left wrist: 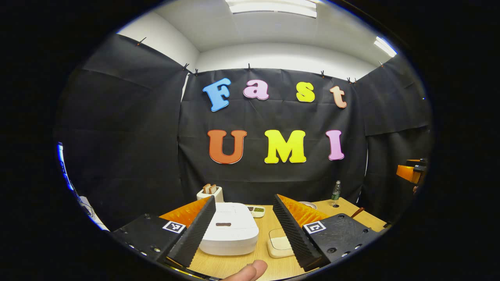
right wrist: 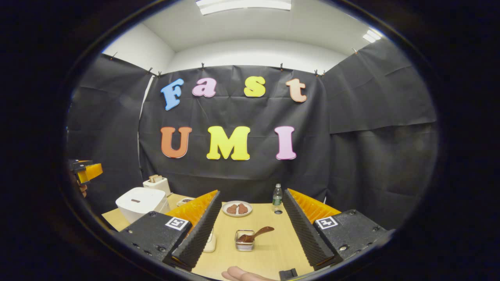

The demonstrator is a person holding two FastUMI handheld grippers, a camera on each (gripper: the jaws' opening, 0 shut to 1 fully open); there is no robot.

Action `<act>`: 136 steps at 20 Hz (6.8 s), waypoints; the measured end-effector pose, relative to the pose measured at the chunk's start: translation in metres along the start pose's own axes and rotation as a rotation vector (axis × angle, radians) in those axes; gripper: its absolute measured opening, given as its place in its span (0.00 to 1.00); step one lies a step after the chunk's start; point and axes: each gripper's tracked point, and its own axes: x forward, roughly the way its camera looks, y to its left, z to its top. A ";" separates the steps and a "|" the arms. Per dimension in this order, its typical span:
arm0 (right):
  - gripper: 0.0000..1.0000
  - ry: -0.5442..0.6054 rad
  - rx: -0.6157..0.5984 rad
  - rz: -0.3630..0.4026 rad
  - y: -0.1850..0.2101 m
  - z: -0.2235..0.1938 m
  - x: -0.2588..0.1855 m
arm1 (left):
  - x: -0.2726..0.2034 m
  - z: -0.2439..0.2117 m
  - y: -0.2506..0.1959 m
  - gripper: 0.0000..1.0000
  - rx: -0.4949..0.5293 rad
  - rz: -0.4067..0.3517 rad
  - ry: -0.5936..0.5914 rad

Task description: Close the left gripper, press the button to open the rice cooker; take a wooden spoon from the chopstick holder with the right hand, scoop a spoonful of rice and pour it into the rice cooker, then put the wooden spoon back into the chopstick holder.

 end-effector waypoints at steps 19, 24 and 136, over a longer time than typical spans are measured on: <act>1.00 0.005 0.137 0.013 -0.017 -0.027 0.043 | 0.013 0.009 0.035 0.66 0.014 0.072 -0.094; 1.00 0.016 0.157 0.022 -0.023 -0.041 0.058 | 0.039 -0.029 0.033 0.39 0.028 0.038 0.009; 0.14 0.174 -0.237 0.148 0.220 -0.276 0.233 | -0.153 -0.067 0.029 0.94 -0.048 -0.045 0.009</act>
